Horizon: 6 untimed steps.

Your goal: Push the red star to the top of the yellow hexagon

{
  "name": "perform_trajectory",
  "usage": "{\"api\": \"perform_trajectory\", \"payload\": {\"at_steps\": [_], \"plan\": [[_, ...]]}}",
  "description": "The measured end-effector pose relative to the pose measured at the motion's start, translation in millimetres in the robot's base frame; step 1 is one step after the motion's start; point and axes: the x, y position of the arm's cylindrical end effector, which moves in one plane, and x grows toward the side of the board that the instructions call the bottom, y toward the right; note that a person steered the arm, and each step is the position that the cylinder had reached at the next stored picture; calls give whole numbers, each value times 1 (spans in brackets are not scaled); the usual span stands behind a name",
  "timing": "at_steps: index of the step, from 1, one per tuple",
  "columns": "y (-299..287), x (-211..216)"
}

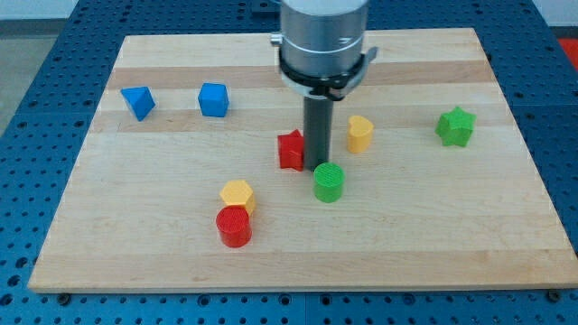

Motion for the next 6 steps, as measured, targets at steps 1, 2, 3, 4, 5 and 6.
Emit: {"api": "perform_trajectory", "payload": {"at_steps": [1,2,3,4,5,6], "plan": [[-22,0],[-40,0],[-49,-3],[-49,-16],[-47,-36],[-43,-54]]}}
